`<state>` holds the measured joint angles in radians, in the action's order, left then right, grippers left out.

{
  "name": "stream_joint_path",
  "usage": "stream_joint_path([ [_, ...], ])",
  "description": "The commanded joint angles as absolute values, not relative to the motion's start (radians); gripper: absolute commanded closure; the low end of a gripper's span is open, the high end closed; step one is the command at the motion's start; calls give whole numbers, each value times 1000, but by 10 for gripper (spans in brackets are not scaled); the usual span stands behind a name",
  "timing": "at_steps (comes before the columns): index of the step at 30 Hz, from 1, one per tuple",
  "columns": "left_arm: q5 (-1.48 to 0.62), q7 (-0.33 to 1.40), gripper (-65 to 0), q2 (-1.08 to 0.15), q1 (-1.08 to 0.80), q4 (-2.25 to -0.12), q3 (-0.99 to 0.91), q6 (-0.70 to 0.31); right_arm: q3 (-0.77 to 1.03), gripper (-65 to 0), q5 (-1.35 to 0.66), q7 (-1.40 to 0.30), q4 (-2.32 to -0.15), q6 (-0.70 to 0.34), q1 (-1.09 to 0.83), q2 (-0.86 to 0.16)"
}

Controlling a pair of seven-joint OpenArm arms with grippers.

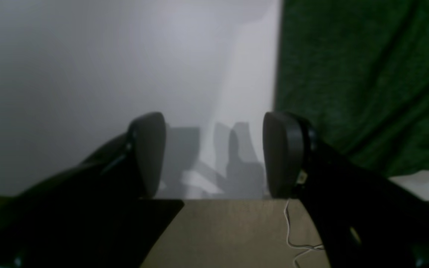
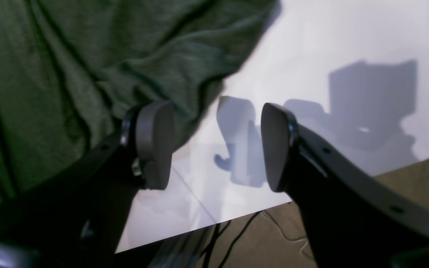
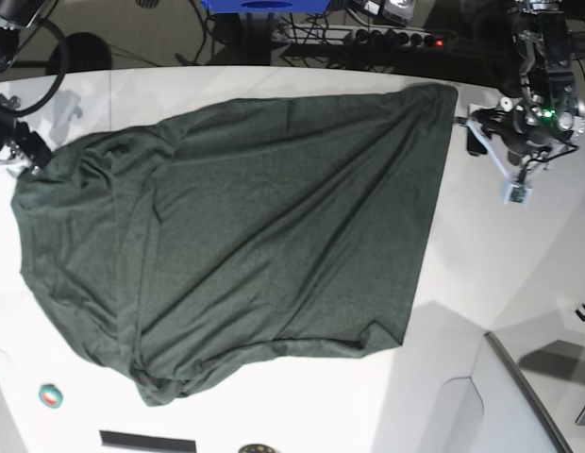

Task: Layout the t-shirt on the table in an organized manner, then fold the t-shirt properly
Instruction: 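Pull the shirt edges apart with both grippers to flatten it, then release and regrasp the shirt edge lower with the left gripper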

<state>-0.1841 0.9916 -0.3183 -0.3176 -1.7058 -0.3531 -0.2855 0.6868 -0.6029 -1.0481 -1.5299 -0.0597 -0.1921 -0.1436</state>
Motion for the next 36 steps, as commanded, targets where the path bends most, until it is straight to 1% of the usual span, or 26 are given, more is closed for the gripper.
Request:
stream_joint_path([
  [1, -183, 984, -398, -332, -300, -1722, -364, -282, 691, -347, -613, -1035, -1560, -61, -179, -163],
  [2, -183, 984, -398, -331, -294, -1719, -364, -282, 691, -341, -613, -1035, -1561, -64, -176, -163],
  [3, -188, 981, -397, -329, -288, -1715, -361, -282, 690, -312, -613, -1030, -1561, -64, -168, -163],
  [4, -189, 980, -395, -328, -286, -1710, -357, -282, 690, -261, -611, -1012, -1557, -64, -159, -163],
  [5, -189, 978, -390, -325, -278, -1702, -346, -282, 690, -195, -611, -986, -1550, -64, -154, -163],
  [6, -188, 978, -359, -312, -262, -1690, -331, -282, 688, -108, -611, -960, -1538, -64, -151, -165],
  [7, -182, 977, -303, -302, -245, -1676, -323, -282, 679, -39, -611, -938, -1521, -64, -147, -171],
  [8, -182, 977, -216, -288, -226, -1661, -318, -282, 657, 0, -611, -918, -1498, -64, -145, -174],
  [9, -182, 977, -99, -278, -209, -1641, -312, -282, 634, -5, -611, -901, -1477, -64, -134, -194],
  [10, -182, 977, 0, -272, -193, -1620, -309, -282, 608, -24, -611, -886, -1451, -64, -128, -208],
  [12, -182, 977, 0, -254, -157, -1561, -309, -282, 561, -8, -611, -842, -1376, -64, -117, -226],
  [14, -180, 952, 0, -252, -134, -1508, -308, -282, 527, -5, -611, -799, -1311, -64, -101, -243],
  [17, -176, 846, 0, -252, -127, -1431, -308, -280, 504, -5, -611, -754, -1225, -59, -88, -268],
  [20, -91, 776, 0, -249, -113, -1354, -308, -280, 507, -5, -611, -739, -1162, -58, -84, -277],
  [24, 13, 690, 0, -225, -77, -1262, -286, -280, 507, -5, -611, -734, -1148, -58, -88, -297],
  [27, 22, 676, 0, -220, -38, -1228, -282, -280, 507, -5, -611, -737, -1152, -58, -88, -298],
  [29, 22, 677, 0, -219, -16, -1236, -282, -280, 507, -5, -611, -740, -1152, -58, -87, -298],
  [32, 22, 685, 0, -200, -7, -1320, -291, -280, 507, -5, -611, -740, -1152, -58, -87, -295],
  [36, 21, 806, 0, -170, -13, -1463, -286, -283, 506, -5, -611, -742, -1153, -58, -87, -294],
])
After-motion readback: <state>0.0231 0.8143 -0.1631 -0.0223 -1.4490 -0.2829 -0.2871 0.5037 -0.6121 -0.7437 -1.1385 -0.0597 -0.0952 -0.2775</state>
